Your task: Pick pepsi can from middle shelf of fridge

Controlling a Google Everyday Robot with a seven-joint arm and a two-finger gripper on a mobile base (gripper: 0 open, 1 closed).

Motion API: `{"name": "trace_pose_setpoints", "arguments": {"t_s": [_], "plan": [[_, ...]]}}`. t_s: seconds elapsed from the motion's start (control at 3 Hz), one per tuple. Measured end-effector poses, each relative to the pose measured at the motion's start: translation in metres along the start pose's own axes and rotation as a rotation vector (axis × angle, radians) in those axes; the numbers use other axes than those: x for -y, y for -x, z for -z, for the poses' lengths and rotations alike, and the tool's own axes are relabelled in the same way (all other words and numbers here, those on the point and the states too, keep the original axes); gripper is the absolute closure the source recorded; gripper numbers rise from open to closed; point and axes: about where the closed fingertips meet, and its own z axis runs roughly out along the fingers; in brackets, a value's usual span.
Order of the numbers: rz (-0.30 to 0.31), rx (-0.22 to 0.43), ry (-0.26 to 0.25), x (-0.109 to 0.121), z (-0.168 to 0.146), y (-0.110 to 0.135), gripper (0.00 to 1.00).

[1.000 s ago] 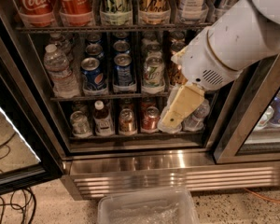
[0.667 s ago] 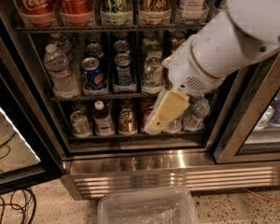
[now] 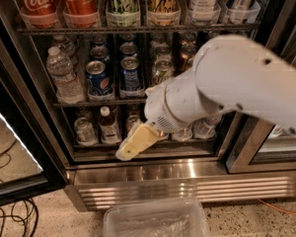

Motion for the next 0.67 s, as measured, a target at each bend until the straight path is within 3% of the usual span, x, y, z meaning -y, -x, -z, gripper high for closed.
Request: {"name": "trace_pose_setpoints", "arguments": {"t_s": [0.33, 0.67], "plan": [[-0.100, 0.032, -0.040, -0.013, -0.039, -0.003, 0.00], [-0.154, 0.080, -0.097, 0.000, -0.038, 0.006, 0.00]]}}
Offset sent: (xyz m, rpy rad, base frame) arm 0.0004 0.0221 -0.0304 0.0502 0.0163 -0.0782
